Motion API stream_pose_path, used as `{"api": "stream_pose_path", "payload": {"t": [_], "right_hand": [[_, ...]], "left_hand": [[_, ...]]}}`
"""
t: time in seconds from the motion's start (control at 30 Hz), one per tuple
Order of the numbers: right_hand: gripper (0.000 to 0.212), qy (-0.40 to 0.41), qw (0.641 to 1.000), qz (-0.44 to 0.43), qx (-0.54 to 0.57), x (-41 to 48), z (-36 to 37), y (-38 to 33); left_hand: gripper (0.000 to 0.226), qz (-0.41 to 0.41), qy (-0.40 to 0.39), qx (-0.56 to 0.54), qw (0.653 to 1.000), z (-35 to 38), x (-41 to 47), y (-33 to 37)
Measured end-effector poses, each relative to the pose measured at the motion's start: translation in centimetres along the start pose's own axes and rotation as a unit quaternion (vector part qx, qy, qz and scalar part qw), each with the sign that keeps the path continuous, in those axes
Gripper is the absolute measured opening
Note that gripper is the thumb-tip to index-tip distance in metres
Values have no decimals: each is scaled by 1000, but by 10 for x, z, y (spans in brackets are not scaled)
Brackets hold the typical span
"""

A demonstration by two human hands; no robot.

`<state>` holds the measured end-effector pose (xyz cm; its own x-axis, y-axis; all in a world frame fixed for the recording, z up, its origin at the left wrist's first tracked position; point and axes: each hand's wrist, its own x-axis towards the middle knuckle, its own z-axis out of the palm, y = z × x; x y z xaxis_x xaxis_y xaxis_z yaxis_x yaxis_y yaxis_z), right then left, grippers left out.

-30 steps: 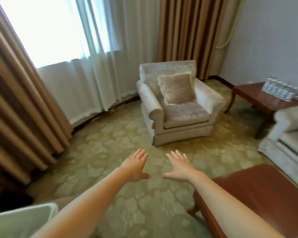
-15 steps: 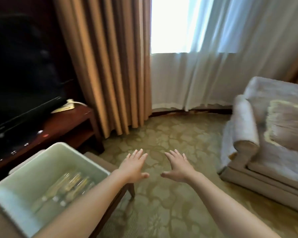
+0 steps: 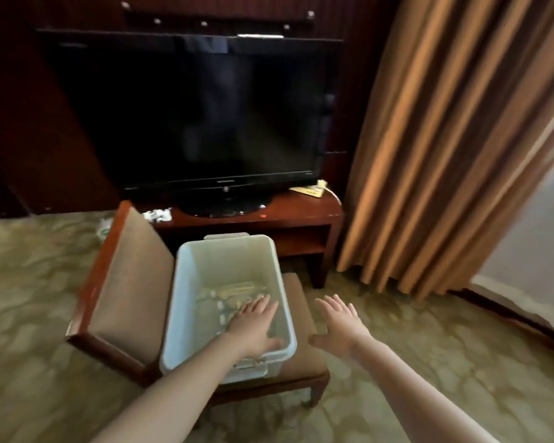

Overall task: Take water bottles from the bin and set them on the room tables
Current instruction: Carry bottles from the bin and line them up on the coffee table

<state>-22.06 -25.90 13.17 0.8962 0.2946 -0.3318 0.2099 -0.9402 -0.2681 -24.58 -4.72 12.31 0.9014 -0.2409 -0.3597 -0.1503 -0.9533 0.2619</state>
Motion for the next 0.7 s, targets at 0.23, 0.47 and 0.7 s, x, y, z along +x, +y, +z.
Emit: {"api": "stream_pose_path", "payload": {"t": [0.23, 0.47, 0.7], "right_hand": [[92, -52, 991, -118, -46, 115, -6, -38], [90, -116, 970, -191, -96, 203, -21, -76], [86, -170, 944, -251, -131, 277, -28, -105]], "left_hand": [[85, -109, 20, -72, 991, 8, 38, -63], [84, -196, 18, -138, 971, -6, 85, -110], [85, -287, 27, -232, 929, -9, 102, -138]]}}
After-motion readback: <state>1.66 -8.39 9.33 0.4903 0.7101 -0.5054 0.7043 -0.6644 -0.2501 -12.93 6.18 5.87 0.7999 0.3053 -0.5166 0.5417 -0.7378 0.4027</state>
